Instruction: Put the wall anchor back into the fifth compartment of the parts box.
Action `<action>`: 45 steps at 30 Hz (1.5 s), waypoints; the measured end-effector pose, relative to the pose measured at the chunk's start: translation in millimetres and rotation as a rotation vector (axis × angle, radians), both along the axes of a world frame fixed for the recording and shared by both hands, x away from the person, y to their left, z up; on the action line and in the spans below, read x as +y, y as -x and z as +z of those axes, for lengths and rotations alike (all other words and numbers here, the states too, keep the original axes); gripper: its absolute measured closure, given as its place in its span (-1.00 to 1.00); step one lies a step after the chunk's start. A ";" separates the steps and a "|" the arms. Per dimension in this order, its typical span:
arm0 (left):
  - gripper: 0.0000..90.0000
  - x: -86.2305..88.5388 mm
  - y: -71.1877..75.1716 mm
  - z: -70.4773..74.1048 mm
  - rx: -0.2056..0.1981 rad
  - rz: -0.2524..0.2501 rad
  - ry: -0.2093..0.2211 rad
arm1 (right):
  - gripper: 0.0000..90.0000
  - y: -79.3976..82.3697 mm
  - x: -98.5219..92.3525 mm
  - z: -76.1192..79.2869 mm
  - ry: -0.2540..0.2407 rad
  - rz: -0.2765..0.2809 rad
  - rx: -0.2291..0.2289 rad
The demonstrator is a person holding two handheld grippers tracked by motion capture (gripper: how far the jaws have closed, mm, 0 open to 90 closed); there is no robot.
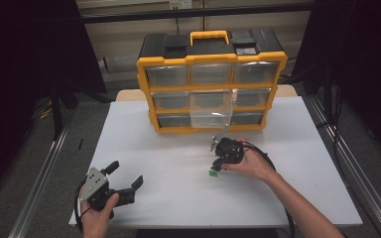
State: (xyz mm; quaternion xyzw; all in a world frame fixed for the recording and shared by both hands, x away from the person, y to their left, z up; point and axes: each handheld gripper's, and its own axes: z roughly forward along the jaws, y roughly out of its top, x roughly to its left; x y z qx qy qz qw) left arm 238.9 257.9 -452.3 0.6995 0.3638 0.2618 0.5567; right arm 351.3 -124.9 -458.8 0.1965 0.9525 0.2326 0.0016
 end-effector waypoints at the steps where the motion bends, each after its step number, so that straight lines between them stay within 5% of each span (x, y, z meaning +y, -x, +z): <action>1: -0.95 -0.3 -0.2 -0.1 0.000 0.001 0.007 | 0.88 -0.1 0.0 -0.3 0.001 -0.008 -0.002; 13: -0.94 2.8 -1.0 0.1 0.006 0.018 -0.003 | 0.89 2.0 -5.7 4.3 -0.028 -0.020 -0.012; 17: -0.94 1.5 -0.7 0.2 0.003 0.014 -0.001 | 0.89 2.5 -15.1 13.4 -0.100 -0.055 -0.019; 18: -0.94 1.7 -0.5 0.4 0.000 0.015 -0.007 | 0.89 0.0 -17.0 13.5 -0.142 -0.022 -0.048; 28: -0.94 3.0 -0.6 1.5 -0.006 0.010 -0.003 | 0.89 9.1 -26.4 34.0 -0.249 -0.034 -0.061; 32: -0.94 1.8 -0.7 1.6 -0.008 0.017 -0.016 | 0.89 11.6 -29.0 43.7 -0.338 -0.030 -0.060; 45: -0.94 -1.3 -2.0 1.6 -0.003 0.011 -0.003 | 0.89 21.4 -29.7 71.2 -0.423 0.006 -0.097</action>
